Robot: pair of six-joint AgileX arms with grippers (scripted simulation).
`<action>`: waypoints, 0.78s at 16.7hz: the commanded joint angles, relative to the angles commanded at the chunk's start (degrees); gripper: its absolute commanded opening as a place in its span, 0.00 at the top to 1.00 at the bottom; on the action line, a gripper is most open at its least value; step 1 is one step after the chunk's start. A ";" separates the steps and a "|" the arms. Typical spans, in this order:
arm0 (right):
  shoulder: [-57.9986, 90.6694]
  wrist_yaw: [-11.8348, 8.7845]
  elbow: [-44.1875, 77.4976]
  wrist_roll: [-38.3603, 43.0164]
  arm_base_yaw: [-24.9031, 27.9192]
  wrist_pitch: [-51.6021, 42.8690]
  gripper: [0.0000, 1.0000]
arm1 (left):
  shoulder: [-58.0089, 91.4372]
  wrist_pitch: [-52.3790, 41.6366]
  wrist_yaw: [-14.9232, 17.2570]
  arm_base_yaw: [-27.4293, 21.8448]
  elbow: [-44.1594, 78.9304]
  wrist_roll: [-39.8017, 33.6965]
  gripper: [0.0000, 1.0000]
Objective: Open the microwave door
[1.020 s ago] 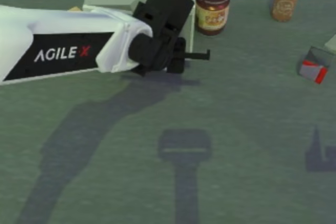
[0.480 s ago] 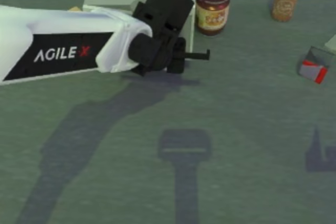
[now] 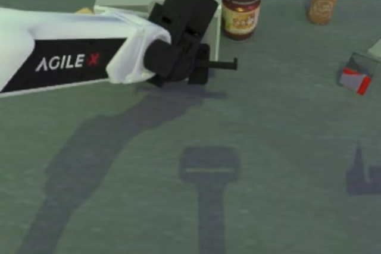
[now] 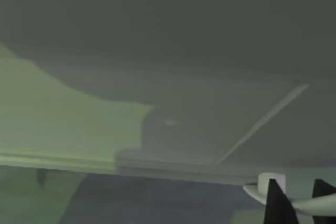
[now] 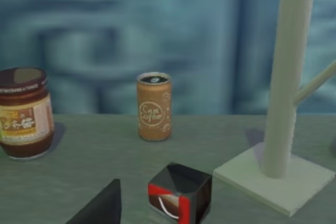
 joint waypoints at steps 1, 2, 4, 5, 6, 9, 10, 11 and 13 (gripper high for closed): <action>0.00 0.00 0.00 0.00 0.00 0.00 0.00 | -0.55 0.49 0.30 0.19 -0.45 0.51 1.00; 0.00 0.00 0.00 0.00 0.00 0.00 0.00 | -0.98 0.85 0.59 0.36 -0.98 1.01 1.00; 0.00 0.00 0.00 0.00 0.00 0.00 0.00 | -1.16 0.97 0.92 0.55 -1.86 1.66 1.00; 0.00 0.00 0.00 0.00 0.00 0.00 0.00 | -1.16 0.97 0.92 0.55 -1.86 1.66 1.00; 0.00 0.00 0.00 0.00 0.00 0.00 0.00 | -1.16 0.97 0.92 0.55 -1.86 1.66 1.00; 0.00 0.00 0.00 0.00 0.00 0.00 0.00 | -1.16 0.97 0.92 0.55 -1.86 1.66 1.00; 0.00 0.00 0.00 0.00 0.00 0.00 0.00 | -1.16 0.97 0.92 0.55 -1.86 1.66 1.00; 0.00 0.00 0.00 0.00 0.00 0.00 0.00 | -1.16 0.97 0.92 0.55 -1.86 1.66 1.00; 0.00 0.00 0.00 0.00 0.00 0.00 0.00 | -1.16 0.97 0.92 0.55 -1.86 1.66 1.00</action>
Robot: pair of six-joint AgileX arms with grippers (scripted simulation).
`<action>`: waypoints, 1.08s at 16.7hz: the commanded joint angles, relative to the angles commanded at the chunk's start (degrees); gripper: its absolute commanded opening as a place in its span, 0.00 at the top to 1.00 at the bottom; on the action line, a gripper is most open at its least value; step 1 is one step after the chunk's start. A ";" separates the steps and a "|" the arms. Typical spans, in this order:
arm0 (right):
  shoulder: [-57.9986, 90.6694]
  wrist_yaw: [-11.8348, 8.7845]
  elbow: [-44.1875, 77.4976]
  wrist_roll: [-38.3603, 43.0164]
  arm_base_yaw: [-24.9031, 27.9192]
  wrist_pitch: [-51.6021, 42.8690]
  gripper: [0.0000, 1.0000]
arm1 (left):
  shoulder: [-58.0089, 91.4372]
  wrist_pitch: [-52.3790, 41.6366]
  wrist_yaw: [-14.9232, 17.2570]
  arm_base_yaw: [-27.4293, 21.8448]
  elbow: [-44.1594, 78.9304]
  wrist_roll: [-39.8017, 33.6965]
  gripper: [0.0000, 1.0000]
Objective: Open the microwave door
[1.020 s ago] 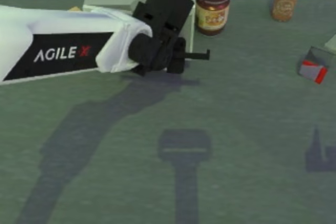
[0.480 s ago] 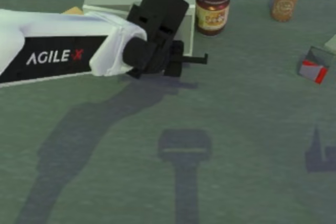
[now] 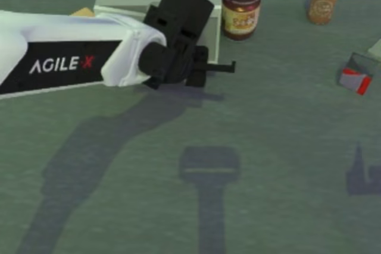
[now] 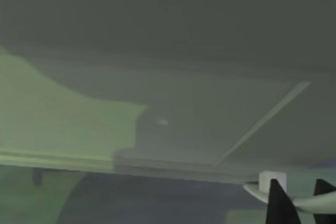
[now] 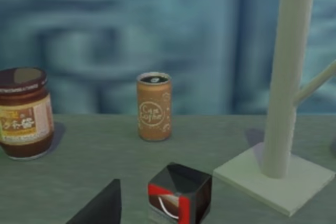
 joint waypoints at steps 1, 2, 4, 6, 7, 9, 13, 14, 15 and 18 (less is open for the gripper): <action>0.00 0.00 0.00 0.00 0.00 0.00 0.00 | 0.00 0.00 0.00 0.00 0.00 0.00 1.00; 0.00 0.00 0.00 0.00 0.00 0.00 0.00 | 0.00 0.00 0.00 0.00 0.00 0.00 1.00; 0.00 0.00 0.00 0.00 0.00 0.00 0.00 | 0.00 0.00 0.00 0.00 0.00 0.00 1.00; 0.00 0.00 0.00 0.00 0.00 0.00 0.00 | 0.00 0.00 0.00 0.00 0.00 0.00 1.00; 0.00 0.00 0.00 0.00 0.00 0.00 0.00 | 0.00 0.00 0.00 0.00 0.00 0.00 1.00; 0.00 0.00 0.00 0.00 0.00 0.00 0.00 | 0.00 0.00 0.00 0.00 0.00 0.00 1.00; 0.00 0.00 0.00 0.00 0.00 0.00 0.00 | 0.00 0.00 0.00 0.00 0.00 0.00 1.00; 0.00 0.00 0.00 0.00 0.00 0.00 0.00 | 0.00 0.00 0.00 0.00 0.00 0.00 1.00; 0.00 0.00 0.00 0.00 0.00 0.00 0.00 | 0.00 0.00 0.00 0.00 0.00 0.00 1.00; 0.00 0.00 0.00 0.00 0.00 0.00 0.00 | -0.22 0.23 0.69 -0.23 -0.41 0.33 1.00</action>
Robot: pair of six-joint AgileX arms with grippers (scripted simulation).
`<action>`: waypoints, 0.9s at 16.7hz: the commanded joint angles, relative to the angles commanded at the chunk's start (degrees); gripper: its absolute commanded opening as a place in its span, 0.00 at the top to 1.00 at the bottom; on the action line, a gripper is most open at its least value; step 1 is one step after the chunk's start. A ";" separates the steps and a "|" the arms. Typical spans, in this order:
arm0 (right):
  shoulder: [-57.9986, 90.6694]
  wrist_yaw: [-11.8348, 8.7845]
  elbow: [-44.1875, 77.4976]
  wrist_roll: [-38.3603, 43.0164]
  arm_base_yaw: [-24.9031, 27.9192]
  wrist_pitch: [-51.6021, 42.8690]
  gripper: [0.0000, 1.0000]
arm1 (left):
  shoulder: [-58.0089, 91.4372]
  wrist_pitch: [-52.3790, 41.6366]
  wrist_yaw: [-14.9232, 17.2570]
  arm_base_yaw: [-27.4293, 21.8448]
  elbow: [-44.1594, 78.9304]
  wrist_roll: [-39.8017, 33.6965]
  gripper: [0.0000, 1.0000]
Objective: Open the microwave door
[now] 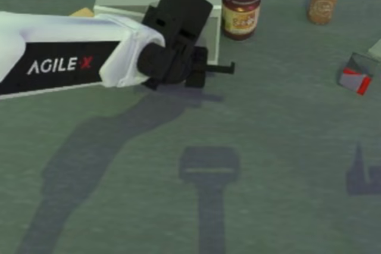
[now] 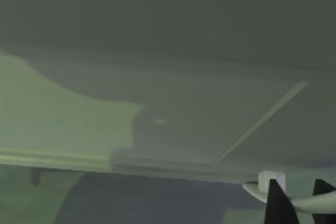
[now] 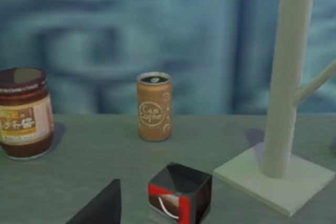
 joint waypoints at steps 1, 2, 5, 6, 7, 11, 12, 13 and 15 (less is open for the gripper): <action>0.00 0.00 0.00 0.00 0.00 0.00 0.00 | -0.42 0.32 0.24 0.18 -0.43 0.46 1.00; 0.00 0.00 0.00 0.00 0.00 0.00 0.00 | -0.85 0.69 0.51 0.38 -0.84 0.89 1.00; 0.00 0.00 0.00 0.00 0.00 0.00 0.00 | -1.28 1.03 0.96 0.67 -1.84 1.81 1.00; 0.00 0.00 0.00 0.00 0.00 0.00 0.00 | -1.28 1.03 0.96 0.67 -1.84 1.81 1.00; 0.00 0.00 0.00 0.00 0.00 0.00 0.00 | -1.28 1.03 0.96 0.67 -1.84 1.81 1.00; 0.00 0.00 0.00 0.00 0.00 0.00 0.00 | -1.28 1.03 0.96 0.67 -1.84 1.81 1.00; 0.00 0.00 0.00 0.00 0.00 0.00 0.00 | -1.28 1.03 0.96 0.67 -1.84 1.81 1.00; 0.00 0.00 0.00 0.00 0.00 0.00 0.00 | -1.28 1.03 0.96 0.67 -1.84 1.81 1.00; 0.00 0.00 0.00 0.00 0.00 0.00 0.00 | -1.28 1.03 0.96 0.67 -1.84 1.81 1.00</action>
